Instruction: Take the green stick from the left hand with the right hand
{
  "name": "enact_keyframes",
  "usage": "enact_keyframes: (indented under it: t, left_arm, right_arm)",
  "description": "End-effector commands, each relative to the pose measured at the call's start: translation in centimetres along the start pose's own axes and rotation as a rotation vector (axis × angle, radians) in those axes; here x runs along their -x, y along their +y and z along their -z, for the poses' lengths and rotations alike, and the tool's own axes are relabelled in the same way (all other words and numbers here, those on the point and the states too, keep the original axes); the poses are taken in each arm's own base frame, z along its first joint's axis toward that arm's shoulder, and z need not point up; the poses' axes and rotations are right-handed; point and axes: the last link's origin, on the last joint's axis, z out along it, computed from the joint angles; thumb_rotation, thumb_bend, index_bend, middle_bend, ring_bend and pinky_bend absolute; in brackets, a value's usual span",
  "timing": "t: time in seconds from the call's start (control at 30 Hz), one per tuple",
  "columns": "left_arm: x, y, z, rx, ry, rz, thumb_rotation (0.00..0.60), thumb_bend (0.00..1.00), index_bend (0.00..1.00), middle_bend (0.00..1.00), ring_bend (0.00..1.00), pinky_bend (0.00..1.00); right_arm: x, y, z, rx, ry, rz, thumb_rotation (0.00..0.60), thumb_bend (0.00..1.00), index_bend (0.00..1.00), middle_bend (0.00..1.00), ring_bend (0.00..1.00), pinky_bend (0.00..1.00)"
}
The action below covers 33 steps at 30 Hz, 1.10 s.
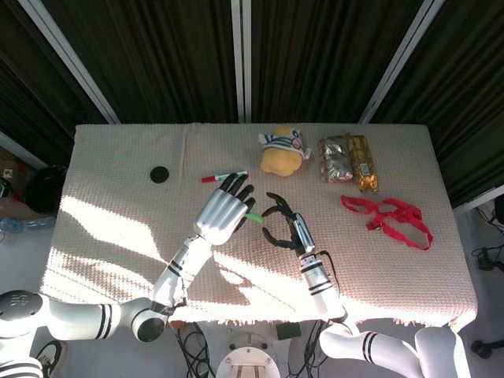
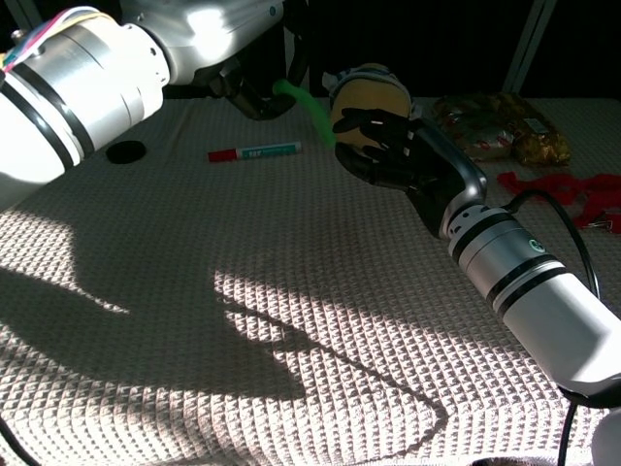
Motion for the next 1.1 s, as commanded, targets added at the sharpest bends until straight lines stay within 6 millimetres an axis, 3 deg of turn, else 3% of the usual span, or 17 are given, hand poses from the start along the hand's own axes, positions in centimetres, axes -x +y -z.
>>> enact_keyframes:
  t: [0.03, 0.47, 0.63, 1.1]
  left_arm:
    - [0.00, 0.07, 0.07, 0.003, 0.001, -0.001, 0.600, 0.36, 0.59, 0.32, 0.17, 0.21]
    - [-0.20, 0.40, 0.29, 0.016, 0.008, -0.012, 0.600, 0.36, 0.59, 0.32, 0.17, 0.20]
    - [-0.12, 0.44, 0.29, 0.020, 0.001, -0.015, 0.600, 0.36, 0.59, 0.32, 0.17, 0.20]
    - [0.04, 0.43, 0.10, 0.020, -0.004, -0.017, 0.600, 0.36, 0.59, 0.32, 0.17, 0.20]
  right_arm:
    - [-0.01, 0.00, 0.00, 0.000, 0.000, -0.001, 0.600, 0.35, 0.47, 0.10, 0.00, 0.00]
    - [0.16, 0.13, -0.33, 0.011, -0.003, -0.003, 0.600, 0.38, 0.47, 0.10, 0.00, 0.00]
    - [0.25, 0.14, -0.48, 0.015, -0.006, -0.005, 0.600, 0.43, 0.47, 0.11, 0.00, 0.00]
    - [0.51, 0.33, -0.44, 0.021, -0.029, -0.009, 0.600, 0.44, 0.47, 0.12, 0.00, 0.00]
